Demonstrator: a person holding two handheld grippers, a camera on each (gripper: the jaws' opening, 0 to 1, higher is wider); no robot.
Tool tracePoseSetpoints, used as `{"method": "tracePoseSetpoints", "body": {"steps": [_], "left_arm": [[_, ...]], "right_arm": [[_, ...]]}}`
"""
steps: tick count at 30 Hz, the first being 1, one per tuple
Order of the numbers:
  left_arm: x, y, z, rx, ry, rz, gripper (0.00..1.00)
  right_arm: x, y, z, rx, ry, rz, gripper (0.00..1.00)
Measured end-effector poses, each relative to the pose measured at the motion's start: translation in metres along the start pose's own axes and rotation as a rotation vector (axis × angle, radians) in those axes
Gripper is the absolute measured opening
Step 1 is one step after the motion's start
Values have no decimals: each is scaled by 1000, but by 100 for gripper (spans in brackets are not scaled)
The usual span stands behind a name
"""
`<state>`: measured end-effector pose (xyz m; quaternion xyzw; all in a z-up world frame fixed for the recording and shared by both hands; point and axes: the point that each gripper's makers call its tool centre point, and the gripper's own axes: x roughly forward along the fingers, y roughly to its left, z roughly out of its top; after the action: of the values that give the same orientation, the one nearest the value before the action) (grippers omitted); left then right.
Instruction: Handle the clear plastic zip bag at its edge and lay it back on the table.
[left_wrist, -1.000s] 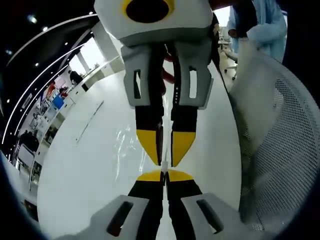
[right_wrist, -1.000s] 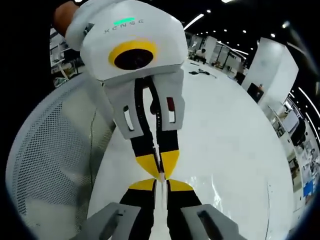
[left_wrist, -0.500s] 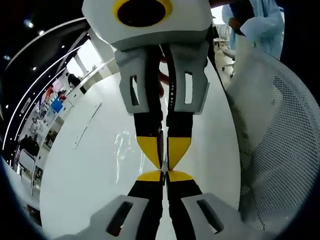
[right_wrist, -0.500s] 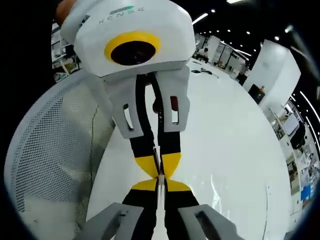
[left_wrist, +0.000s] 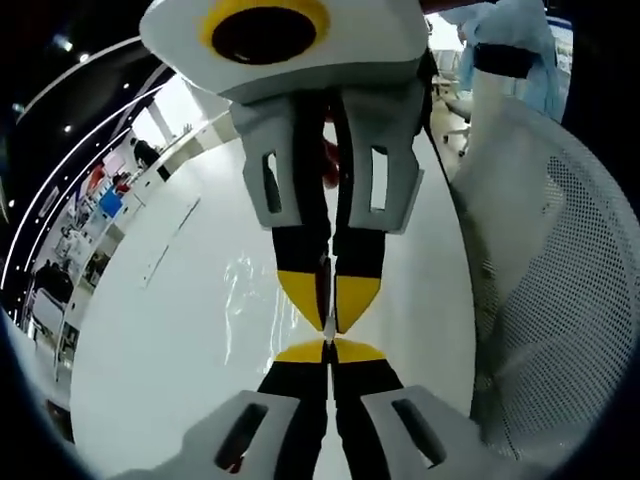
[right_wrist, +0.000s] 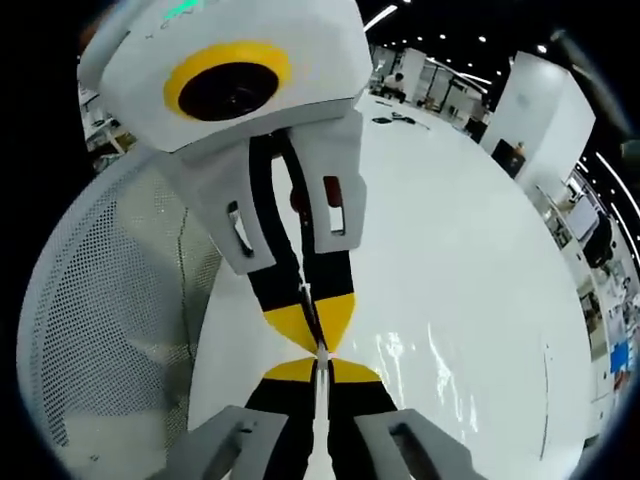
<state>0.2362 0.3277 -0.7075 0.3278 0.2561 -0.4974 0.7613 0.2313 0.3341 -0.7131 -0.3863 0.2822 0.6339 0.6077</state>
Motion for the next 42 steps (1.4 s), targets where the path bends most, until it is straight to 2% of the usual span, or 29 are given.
{"method": "tracePoseSetpoints", "body": {"steps": [7, 27, 36, 42], "left_arm": [[3, -2, -2, -21, 4, -14, 0], [3, -6, -1, -33, -4, -29, 0], [3, -8, -5, -39, 4, -33, 0], [3, -10, -7, -30, -4, -31, 0]], "right_arm": [[2, 2, -3, 42, 26, 8, 0], [1, 5, -10, 51, 72, 12, 0], [1, 7, -22, 50, 111, 6, 0], [-1, 11, -18, 90, 83, 17, 0]]}}
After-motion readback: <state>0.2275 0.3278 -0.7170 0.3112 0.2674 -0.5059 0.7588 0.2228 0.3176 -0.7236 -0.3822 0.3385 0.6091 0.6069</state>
